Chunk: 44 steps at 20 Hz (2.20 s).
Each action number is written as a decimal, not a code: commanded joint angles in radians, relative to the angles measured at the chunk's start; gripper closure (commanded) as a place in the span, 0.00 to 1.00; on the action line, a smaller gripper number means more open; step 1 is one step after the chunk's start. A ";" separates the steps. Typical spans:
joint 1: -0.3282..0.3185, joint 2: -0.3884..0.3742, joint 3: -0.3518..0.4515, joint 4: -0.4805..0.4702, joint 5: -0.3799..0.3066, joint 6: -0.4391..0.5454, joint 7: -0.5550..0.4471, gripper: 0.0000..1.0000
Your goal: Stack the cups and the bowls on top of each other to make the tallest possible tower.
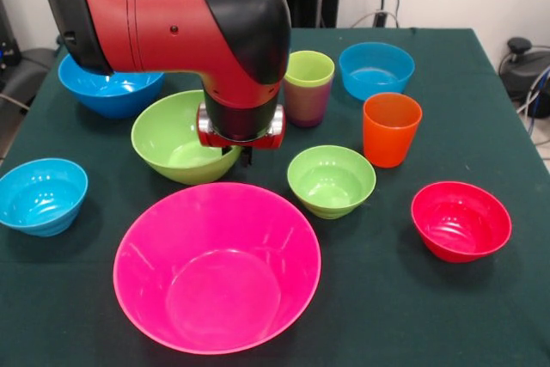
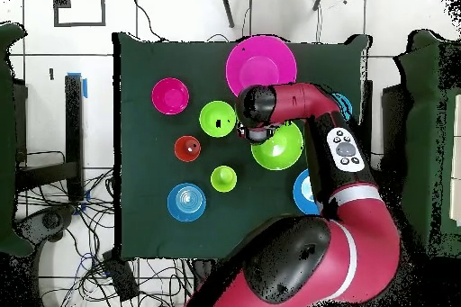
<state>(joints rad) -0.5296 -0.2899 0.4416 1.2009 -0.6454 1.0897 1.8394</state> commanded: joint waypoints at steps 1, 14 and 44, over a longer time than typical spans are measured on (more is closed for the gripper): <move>0.019 0.057 0.001 -0.022 -0.051 0.057 -0.246 1.00; 0.054 0.037 0.024 -0.128 -0.047 0.244 -0.308 1.00; 0.090 0.016 0.043 -0.268 -0.043 0.514 -0.360 1.00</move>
<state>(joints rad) -0.4721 -0.2602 0.4419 1.0073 -0.6456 1.4920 1.8277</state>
